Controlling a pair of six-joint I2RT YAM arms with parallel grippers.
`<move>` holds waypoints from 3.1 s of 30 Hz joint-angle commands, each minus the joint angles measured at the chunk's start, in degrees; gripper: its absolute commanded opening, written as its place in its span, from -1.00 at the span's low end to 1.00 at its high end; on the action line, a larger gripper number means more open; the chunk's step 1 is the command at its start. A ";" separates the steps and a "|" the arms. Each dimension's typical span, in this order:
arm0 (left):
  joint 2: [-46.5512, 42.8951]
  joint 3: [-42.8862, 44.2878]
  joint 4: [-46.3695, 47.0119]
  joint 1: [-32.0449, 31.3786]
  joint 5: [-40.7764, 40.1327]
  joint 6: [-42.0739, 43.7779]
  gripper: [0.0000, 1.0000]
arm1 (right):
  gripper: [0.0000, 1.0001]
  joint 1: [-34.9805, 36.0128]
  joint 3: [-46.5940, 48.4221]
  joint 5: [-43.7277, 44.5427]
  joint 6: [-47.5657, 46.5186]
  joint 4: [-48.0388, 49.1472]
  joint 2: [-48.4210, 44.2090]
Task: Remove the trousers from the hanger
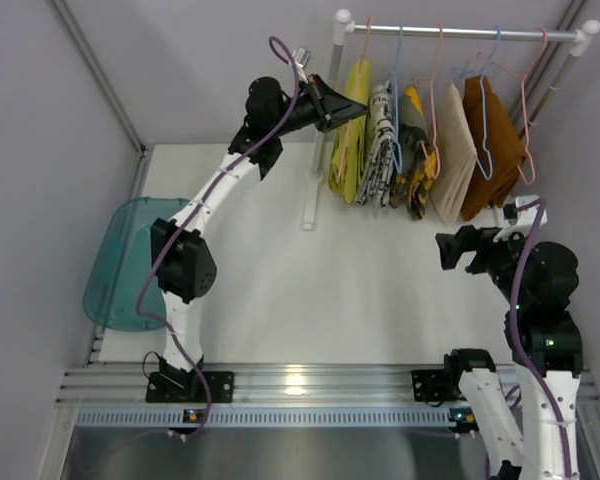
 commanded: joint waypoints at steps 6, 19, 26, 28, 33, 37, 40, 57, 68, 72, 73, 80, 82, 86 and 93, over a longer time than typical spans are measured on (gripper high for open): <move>-22.73 -8.86 5.47 0.19 3.96 7.09 -1.00 | 0.99 -0.70 8.81 -7.35 6.03 7.81 0.01; -43.57 -25.98 -7.54 0.11 -0.79 15.98 -1.00 | 0.72 -0.70 14.09 -19.21 29.45 22.91 9.05; -52.97 -35.56 -10.44 0.11 -4.83 17.47 -1.00 | 0.45 10.35 18.81 -16.08 35.75 34.89 17.58; -54.48 -37.33 -10.71 0.19 -6.32 17.56 -1.00 | 0.44 18.58 21.55 -11.17 32.07 33.05 20.82; -57.64 -40.32 -12.11 0.63 -8.00 18.35 -1.00 | 0.45 24.43 27.01 -9.83 32.14 32.60 28.39; -58.96 -41.29 -14.12 0.98 -8.96 19.23 -1.00 | 0.43 31.44 28.33 -8.50 32.13 34.97 34.01; -59.93 -42.08 -14.67 1.34 -9.58 19.41 -1.00 | 0.42 35.14 29.91 -7.80 33.36 35.94 37.79; -60.99 -43.49 -13.35 1.95 -9.49 17.04 -1.00 | 0.33 46.76 45.73 -6.31 40.66 38.31 56.43; -60.90 -43.58 -10.27 1.86 -9.32 16.51 -1.00 | 0.16 47.99 48.63 -6.04 42.42 38.22 60.65; -60.46 -44.46 -10.53 1.78 -9.49 16.94 -1.00 | -0.15 48.16 49.42 -6.65 43.38 39.19 61.27; -60.28 -44.46 -11.40 1.69 -9.75 17.99 -1.00 | -0.31 48.17 49.95 -6.83 43.56 39.28 61.44; -61.68 -44.37 -20.71 1.77 -13.17 27.91 0.34 | -1.00 46.94 52.94 -7.71 42.77 39.10 61.19; -64.57 -44.28 -23.62 1.86 -19.31 33.96 0.87 | -1.00 46.23 53.55 -7.89 42.68 38.75 60.40; -72.31 -48.49 -26.53 2.04 -33.90 43.73 0.98 | -1.00 45.09 53.82 -9.11 41.54 38.14 58.02; -85.13 -63.16 -28.55 2.04 -29.04 62.52 0.98 | -1.00 44.65 53.73 -9.91 40.84 37.52 55.56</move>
